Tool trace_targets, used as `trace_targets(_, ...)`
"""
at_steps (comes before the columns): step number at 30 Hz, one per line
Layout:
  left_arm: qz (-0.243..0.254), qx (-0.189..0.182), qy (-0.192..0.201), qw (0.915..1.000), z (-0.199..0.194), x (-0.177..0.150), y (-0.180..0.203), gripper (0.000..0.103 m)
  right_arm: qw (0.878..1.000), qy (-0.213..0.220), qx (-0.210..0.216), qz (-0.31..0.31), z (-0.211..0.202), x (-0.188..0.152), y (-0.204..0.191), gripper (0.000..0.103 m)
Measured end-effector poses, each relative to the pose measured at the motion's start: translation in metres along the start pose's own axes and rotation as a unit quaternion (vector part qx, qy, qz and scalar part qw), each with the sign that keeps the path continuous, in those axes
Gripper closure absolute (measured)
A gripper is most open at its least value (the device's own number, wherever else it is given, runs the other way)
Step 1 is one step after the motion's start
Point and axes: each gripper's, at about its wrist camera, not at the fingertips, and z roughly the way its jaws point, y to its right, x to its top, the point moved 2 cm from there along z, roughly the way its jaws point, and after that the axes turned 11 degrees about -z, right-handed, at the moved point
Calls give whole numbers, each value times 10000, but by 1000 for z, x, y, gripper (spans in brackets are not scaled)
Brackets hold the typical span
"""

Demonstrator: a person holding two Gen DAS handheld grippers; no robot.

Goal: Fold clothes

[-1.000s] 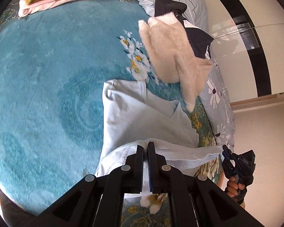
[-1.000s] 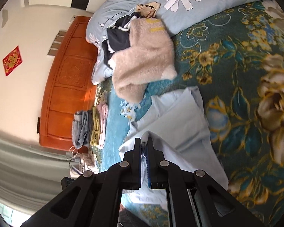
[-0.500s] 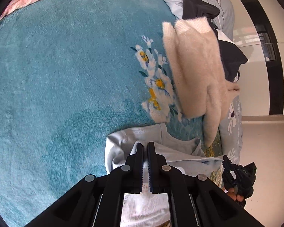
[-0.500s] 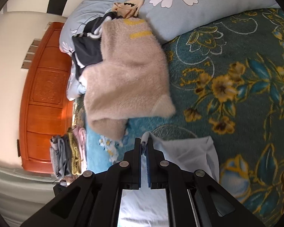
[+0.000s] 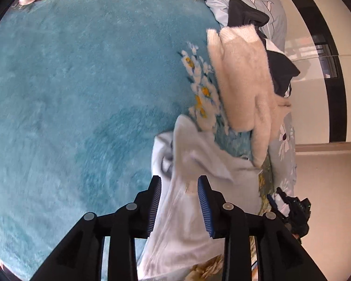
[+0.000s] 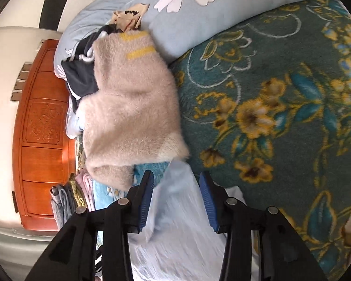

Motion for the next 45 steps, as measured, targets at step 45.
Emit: trace_targets(45, -1629, 64, -109, 9866, -16, -165, -87, 95, 9962, -179, 730, 448, -91, -180, 76, 99)
